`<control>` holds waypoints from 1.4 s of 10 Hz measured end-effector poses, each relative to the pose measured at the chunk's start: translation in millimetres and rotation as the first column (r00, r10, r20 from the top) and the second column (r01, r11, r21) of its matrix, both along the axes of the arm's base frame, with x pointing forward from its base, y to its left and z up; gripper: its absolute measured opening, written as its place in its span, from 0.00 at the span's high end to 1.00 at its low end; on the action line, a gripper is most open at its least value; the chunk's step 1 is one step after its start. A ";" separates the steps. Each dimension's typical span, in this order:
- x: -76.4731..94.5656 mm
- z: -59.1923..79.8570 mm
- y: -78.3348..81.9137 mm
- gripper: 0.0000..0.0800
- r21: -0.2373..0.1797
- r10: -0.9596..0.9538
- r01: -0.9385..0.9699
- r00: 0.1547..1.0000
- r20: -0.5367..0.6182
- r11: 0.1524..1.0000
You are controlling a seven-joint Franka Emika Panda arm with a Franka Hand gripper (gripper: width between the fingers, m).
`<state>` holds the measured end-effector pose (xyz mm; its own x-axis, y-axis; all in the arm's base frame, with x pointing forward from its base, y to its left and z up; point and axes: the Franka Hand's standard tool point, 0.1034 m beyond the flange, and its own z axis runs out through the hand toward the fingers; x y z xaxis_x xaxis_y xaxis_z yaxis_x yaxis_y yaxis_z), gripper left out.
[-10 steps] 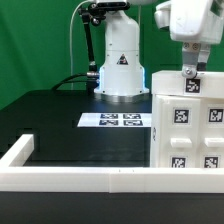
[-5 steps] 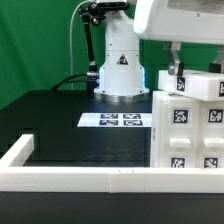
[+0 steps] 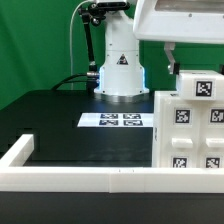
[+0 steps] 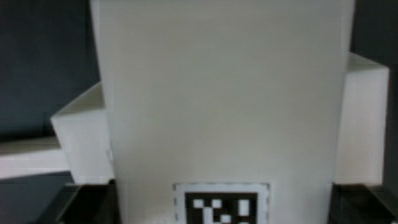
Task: Assemble cabinet
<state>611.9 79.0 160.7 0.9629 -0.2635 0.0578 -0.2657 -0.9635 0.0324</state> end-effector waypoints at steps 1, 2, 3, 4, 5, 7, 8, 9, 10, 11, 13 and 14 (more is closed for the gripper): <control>-0.2 -0.1 1.1 0.30 0.008 -0.067 0.067 0.998 0.002 0.998; -0.4 -0.2 2.6 0.30 0.020 -0.152 0.152 0.988 0.003 0.988; -0.7 -0.2 4.7 0.30 0.033 -0.256 0.256 0.967 0.002 0.966; -1.2 0.2 10.4 0.30 0.043 -0.413 0.413 0.911 0.006 0.910; -2.0 0.0 10.1 0.30 0.052 -0.523 0.522 0.852 0.008 0.851; -4.3 0.3 11.3 0.30 0.095 -0.818 0.816 0.574 -0.026 0.570; -4.6 0.4 11.5 0.30 0.096 -0.858 0.856 0.513 -0.029 0.509; -4.7 0.4 11.7 0.30 0.099 -0.897 0.895 0.440 -0.039 0.434; -4.5 0.7 12.6 0.30 0.103 -0.955 0.954 0.289 -0.059 0.283; -4.4 0.8 12.8 0.30 0.104 -0.967 0.966 0.245 -0.067 0.238; -4.5 1.7 14.4 0.30 0.097 -0.994 0.995 0.040 -0.099 0.030; -4.1 2.2 15.4 0.30 0.097 -0.993 0.995 0.011 -0.114 0.000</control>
Offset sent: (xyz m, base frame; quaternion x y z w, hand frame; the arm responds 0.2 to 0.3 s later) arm -0.0093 0.0003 0.0002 -0.0250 0.0275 0.2494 0.9677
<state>607.8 94.4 162.9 -0.2571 -0.9633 -0.0776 -0.9651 0.2601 -0.0309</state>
